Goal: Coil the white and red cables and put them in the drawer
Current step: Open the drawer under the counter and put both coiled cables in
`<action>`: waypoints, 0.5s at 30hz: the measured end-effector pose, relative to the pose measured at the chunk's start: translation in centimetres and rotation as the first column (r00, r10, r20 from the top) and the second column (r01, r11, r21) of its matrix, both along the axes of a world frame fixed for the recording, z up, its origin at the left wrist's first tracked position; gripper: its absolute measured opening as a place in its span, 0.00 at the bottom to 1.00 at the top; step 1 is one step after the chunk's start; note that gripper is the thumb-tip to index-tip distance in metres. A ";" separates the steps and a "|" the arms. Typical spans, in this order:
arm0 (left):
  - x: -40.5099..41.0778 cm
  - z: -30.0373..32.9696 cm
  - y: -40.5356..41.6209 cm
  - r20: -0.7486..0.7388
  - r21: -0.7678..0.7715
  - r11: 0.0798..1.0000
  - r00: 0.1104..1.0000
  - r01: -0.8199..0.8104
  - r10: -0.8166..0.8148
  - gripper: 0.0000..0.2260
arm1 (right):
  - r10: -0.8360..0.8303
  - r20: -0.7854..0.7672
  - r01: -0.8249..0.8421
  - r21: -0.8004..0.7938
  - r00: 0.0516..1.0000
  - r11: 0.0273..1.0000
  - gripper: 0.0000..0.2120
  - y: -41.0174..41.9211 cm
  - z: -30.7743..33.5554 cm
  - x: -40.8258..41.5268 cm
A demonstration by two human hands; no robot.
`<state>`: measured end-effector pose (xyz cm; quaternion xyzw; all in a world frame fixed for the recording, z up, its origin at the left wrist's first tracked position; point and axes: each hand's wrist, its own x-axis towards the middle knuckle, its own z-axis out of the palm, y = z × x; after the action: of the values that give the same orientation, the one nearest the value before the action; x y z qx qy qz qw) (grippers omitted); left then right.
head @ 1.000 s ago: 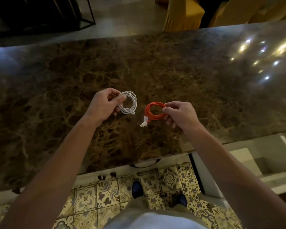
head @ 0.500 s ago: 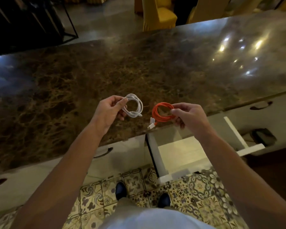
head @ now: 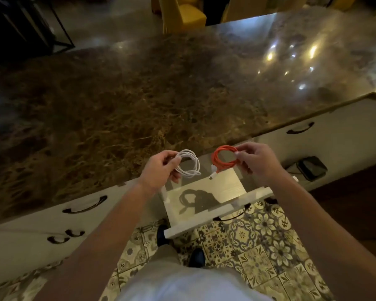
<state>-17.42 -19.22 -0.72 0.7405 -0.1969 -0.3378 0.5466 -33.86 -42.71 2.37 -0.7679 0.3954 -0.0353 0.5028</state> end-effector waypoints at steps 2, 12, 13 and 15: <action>0.1 -0.6 -0.5 0.012 -0.005 1.000 1.000 0.017 -0.017 0.06 | 0.026 -0.051 -0.027 -0.027 0.998 0.999 0.07 -0.7 -0.5 -0.1; -4.8 -4.3 -1.8 -0.091 0.165 0.952 0.965 0.257 -0.245 0.04 | 0.102 -0.343 -0.126 -0.047 0.934 0.991 0.09 -2.8 -4.1 1.2; -4.9 -5.1 -2.2 -0.141 0.183 0.950 0.963 0.252 -0.228 0.04 | 0.106 -0.361 -0.134 -0.055 0.926 0.989 0.10 -2.9 -4.5 1.3; -5.0 -6.5 -2.7 -0.205 0.222 0.944 0.958 0.244 -0.200 0.03 | 0.107 -0.399 -0.141 -0.059 0.911 0.988 0.11 -3.4 -5.4 1.4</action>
<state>-22.43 -21.97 -7.17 0.7418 -0.1860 -0.4845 0.4246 -32.48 -46.06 -3.00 -0.8037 0.4371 0.1350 0.3805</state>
